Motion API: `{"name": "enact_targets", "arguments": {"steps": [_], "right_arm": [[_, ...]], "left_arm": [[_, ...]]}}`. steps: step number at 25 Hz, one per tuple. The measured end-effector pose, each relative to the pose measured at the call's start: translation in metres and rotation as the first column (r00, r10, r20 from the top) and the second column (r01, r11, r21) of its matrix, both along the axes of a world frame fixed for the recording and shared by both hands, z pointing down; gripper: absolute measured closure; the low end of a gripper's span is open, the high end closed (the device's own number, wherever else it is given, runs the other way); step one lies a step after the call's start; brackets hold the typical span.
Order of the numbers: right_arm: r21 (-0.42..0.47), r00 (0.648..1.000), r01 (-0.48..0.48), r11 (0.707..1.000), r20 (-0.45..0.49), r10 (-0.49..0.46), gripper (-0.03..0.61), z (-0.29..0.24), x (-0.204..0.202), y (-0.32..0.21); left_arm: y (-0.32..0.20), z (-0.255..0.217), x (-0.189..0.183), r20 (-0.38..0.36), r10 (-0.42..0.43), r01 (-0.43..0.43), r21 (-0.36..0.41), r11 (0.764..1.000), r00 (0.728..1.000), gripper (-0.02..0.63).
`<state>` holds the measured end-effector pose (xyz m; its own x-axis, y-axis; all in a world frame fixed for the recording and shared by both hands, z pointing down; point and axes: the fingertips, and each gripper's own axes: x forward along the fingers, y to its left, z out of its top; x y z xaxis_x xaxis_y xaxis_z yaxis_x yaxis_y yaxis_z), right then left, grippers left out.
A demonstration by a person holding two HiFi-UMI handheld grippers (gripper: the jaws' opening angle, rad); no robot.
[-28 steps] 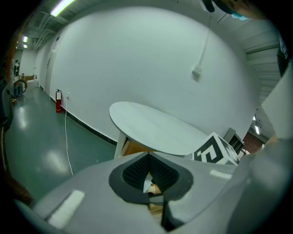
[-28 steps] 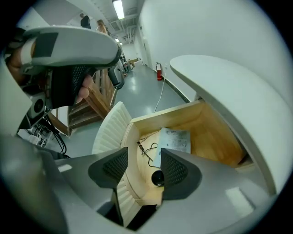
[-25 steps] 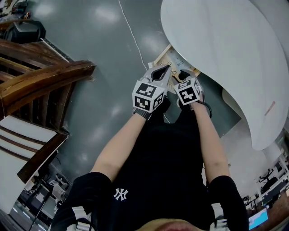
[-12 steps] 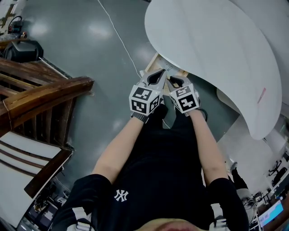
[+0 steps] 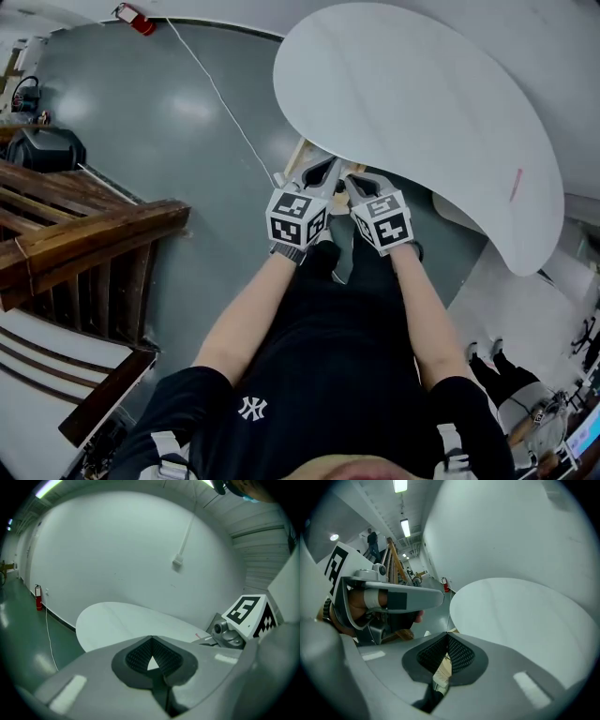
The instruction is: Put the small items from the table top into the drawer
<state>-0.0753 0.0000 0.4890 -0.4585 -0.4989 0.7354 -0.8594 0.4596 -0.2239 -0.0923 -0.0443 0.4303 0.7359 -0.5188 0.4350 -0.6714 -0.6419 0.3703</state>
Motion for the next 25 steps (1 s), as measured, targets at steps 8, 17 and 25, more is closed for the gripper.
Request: {"name": "enact_targets", "arguments": {"steps": [8, 17, 25], "right_arm": [[0.082, 0.997, -0.078, 0.994, 0.018, 0.077, 0.551, -0.036, 0.022, -0.001], [0.134, 0.982, -0.189, 0.973, 0.038, 0.185, 0.551, -0.062, 0.076, 0.005], [0.137, 0.938, -0.346, 0.928, 0.077, 0.339, 0.534, -0.077, 0.153, 0.02]], "left_arm": [[0.007, -0.022, 0.028, -0.017, 0.068, -0.067, 0.035, 0.997, 0.998, 0.614], [0.013, -0.047, 0.079, -0.033, 0.161, -0.159, 0.074, 0.985, 0.986, 0.614], [0.03, -0.06, 0.147, -0.046, 0.276, -0.272, 0.087, 0.958, 0.96, 0.614]]}}
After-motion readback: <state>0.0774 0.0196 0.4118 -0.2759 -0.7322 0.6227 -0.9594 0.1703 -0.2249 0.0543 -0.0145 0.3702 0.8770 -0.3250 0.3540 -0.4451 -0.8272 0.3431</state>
